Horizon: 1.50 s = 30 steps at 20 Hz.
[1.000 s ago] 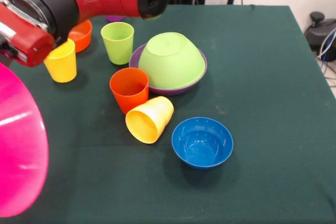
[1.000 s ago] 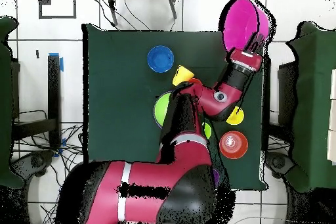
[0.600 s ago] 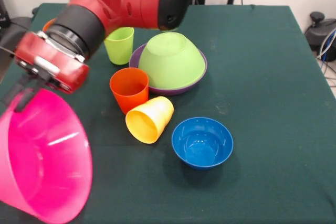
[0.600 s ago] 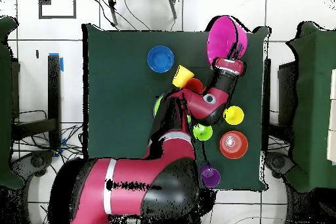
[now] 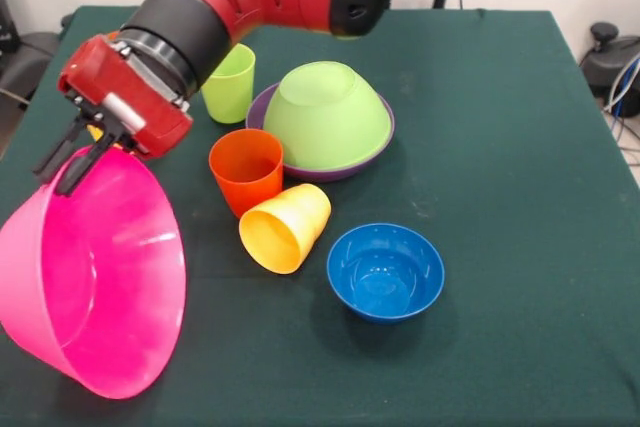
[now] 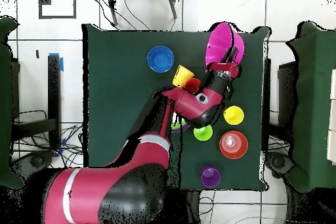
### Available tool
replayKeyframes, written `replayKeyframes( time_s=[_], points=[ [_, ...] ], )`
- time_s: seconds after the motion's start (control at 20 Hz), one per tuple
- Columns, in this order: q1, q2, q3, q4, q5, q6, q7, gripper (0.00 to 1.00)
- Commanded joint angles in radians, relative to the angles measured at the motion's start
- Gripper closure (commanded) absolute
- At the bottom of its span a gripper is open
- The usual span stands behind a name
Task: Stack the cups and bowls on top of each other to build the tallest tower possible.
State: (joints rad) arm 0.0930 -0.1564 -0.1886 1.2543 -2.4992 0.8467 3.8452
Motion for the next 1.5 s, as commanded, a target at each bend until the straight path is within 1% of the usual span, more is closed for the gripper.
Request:
replayKeyframes(
  time_s=[0.05, 0.15, 0.25, 0.35, 0.5, 0.55, 0.6, 0.65, 0.7, 0.75, 0.8, 0.85, 0.95, 1.15, 1.2, 1.35, 1.5],
  points=[
    [0.050, 0.074, 0.030, -0.041, -0.029, -0.005, -0.178, 1.00],
    [0.065, 0.086, 0.016, -0.043, -0.015, 0.038, -0.197, 1.00],
    [0.072, 0.091, 0.005, -0.043, -0.017, 0.050, -0.192, 1.00],
    [0.082, 0.105, -0.017, -0.055, -0.016, 0.047, -0.215, 1.00],
    [0.088, 0.128, -0.037, -0.064, -0.033, 0.033, -0.226, 1.00],
    [0.096, 0.135, -0.050, -0.068, -0.020, 0.023, -0.252, 1.00],
    [0.104, 0.141, -0.060, -0.070, 0.000, 0.024, -0.268, 1.00],
    [0.127, 0.151, -0.083, -0.076, 0.064, 0.042, -0.331, 1.00],
    [0.140, 0.157, -0.094, -0.078, 0.097, 0.051, -0.355, 1.00],
    [0.159, 0.166, -0.110, -0.087, 0.162, 0.066, -0.416, 1.00],
    [0.169, 0.174, -0.123, -0.096, 0.203, 0.071, -0.447, 1.00],
    [0.188, 0.185, -0.144, -0.114, 0.288, 0.088, -0.537, 1.00],
    [0.207, 0.200, -0.169, -0.127, 0.370, 0.107, -0.592, 1.00],
    [0.241, 0.226, -0.208, -0.125, 0.444, 0.145, -0.595, 1.00],
    [0.247, 0.230, -0.214, -0.124, 0.453, 0.145, -0.592, 1.00],
    [0.281, 0.229, -0.229, -0.125, 0.501, 0.151, -0.618, 1.00],
    [0.305, 0.233, -0.235, -0.127, 0.524, 0.163, -0.608, 1.00]
  ],
)
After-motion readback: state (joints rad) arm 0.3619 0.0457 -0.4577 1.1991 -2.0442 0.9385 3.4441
